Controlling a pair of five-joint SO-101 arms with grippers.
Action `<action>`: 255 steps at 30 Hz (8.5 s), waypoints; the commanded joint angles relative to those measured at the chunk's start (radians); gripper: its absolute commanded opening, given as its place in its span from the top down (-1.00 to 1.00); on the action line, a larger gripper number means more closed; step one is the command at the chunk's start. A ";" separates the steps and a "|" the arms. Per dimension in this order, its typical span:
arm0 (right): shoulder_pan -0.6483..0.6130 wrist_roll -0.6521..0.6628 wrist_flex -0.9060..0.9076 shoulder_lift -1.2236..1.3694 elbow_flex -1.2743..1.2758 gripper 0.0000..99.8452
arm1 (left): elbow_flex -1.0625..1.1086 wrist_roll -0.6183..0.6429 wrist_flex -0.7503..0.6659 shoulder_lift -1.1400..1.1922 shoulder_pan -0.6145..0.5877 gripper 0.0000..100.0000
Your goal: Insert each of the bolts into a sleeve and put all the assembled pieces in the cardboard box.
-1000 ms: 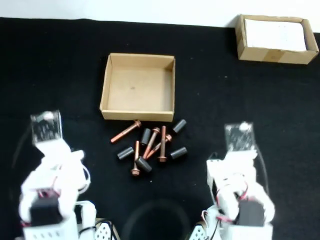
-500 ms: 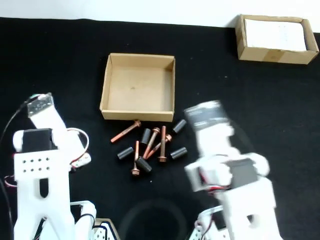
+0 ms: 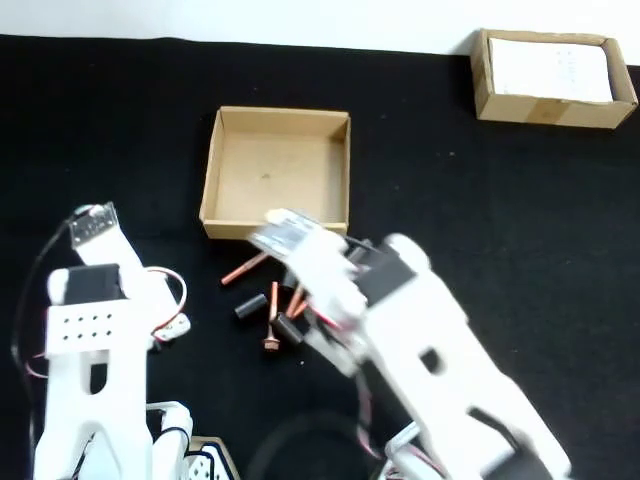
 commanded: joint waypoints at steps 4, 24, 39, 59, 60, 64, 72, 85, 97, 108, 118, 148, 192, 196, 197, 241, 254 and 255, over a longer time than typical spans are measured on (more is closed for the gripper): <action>-0.073 0.008 0.004 0.283 -0.197 0.48 | 0.137 0.009 -0.232 0.005 -0.056 0.97; -0.166 -0.044 -0.225 0.561 -0.259 0.48 | 0.217 0.005 -0.400 0.010 -0.110 0.97; -0.131 -0.043 -0.418 0.562 -0.076 0.48 | 0.226 0.003 -0.402 0.007 -0.111 0.97; -0.096 -0.038 -0.435 0.748 -0.139 0.99 | 0.226 0.003 -0.402 0.008 -0.111 0.97; -0.087 -0.038 -0.432 0.748 -0.142 0.97 | 0.226 0.003 -0.404 0.008 -0.111 0.97; -0.050 -0.038 -0.432 0.742 -0.145 0.99 | 0.228 0.003 -0.422 0.010 -0.113 0.97; 0.019 -0.038 -0.308 0.690 -0.295 0.99 | 0.229 0.003 -0.423 0.010 -0.113 0.97; 0.194 -0.071 0.038 0.406 -0.697 0.99 | 0.277 0.003 -0.502 0.010 -0.110 0.97; 0.375 -0.087 0.033 -0.165 -0.194 0.99 | 0.374 0.002 -0.684 0.004 -0.110 0.97; 0.664 -0.031 -0.128 -0.509 0.344 0.99 | 0.377 -0.064 -0.643 0.010 -0.033 0.97; 0.820 0.144 -0.352 -0.648 0.707 0.99 | 0.469 -0.396 -0.522 0.002 0.139 0.97; 1.012 0.161 -0.486 -0.677 0.855 0.99 | -0.010 -0.895 -0.173 0.088 0.455 0.47; 0.921 0.157 -0.535 -0.674 0.858 0.99 | -0.998 -1.191 -0.292 1.250 0.369 0.48; 0.923 0.158 -0.558 -0.673 0.860 0.99 | -1.027 -1.189 -0.342 1.331 0.364 0.61; 0.923 0.158 -0.562 -0.673 0.860 0.99 | -1.056 -1.189 -0.324 1.343 0.366 0.66; 0.374 -0.371 -0.337 -0.680 0.407 0.99 | -1.152 -0.468 0.227 0.206 0.664 0.98; 0.050 -0.552 -0.203 -0.740 0.403 0.99 | -0.392 -0.370 -0.054 -0.440 0.572 0.98; 0.039 -0.534 -0.213 -0.765 0.417 0.99 | -0.326 -0.384 -0.091 -0.510 0.570 0.98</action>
